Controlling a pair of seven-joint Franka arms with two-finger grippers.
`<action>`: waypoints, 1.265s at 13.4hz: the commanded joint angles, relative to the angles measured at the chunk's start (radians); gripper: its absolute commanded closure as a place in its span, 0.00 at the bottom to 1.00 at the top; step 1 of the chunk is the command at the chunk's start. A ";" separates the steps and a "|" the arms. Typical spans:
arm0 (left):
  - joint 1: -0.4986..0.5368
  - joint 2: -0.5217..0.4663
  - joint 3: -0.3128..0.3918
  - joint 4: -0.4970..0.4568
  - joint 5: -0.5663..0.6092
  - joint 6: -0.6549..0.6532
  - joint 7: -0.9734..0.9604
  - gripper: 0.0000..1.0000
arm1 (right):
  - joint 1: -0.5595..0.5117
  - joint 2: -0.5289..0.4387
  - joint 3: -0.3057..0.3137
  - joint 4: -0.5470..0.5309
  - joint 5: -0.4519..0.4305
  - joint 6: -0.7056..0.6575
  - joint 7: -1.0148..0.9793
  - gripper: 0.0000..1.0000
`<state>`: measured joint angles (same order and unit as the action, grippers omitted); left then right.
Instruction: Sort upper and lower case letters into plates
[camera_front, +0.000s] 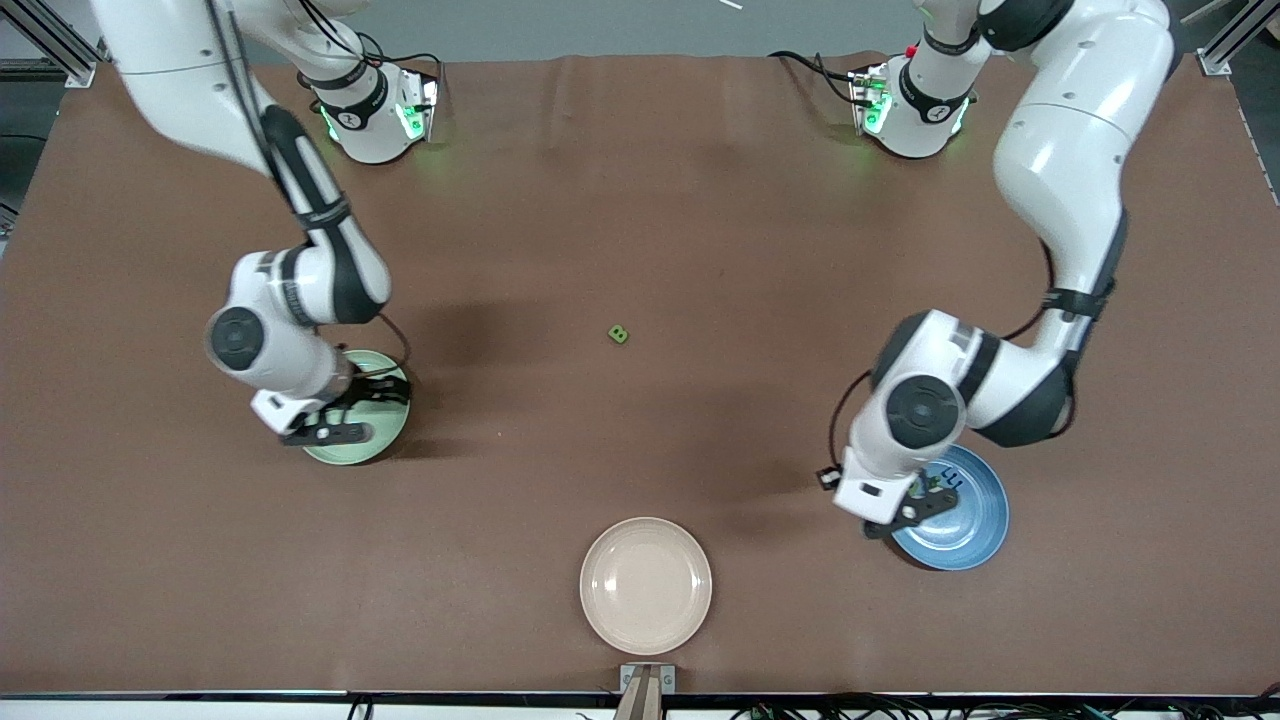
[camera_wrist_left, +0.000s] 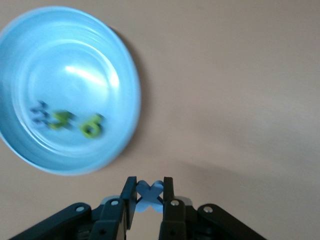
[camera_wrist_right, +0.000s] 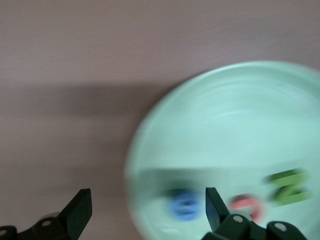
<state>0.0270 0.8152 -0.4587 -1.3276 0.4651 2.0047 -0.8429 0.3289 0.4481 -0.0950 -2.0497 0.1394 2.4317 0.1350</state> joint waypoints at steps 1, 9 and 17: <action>0.079 0.002 -0.028 -0.035 0.012 0.006 0.083 0.96 | 0.163 -0.020 -0.009 0.003 0.016 0.000 0.296 0.00; 0.123 0.056 0.032 -0.027 0.095 0.152 0.235 0.86 | 0.501 0.127 -0.011 0.209 0.009 0.000 1.081 0.00; 0.230 -0.056 -0.006 -0.025 0.086 0.149 0.352 0.00 | 0.575 0.201 -0.015 0.243 -0.001 0.016 1.166 0.20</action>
<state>0.1918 0.8460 -0.4130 -1.3278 0.5397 2.2037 -0.5405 0.8726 0.6338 -0.0950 -1.8161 0.1399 2.4407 1.2617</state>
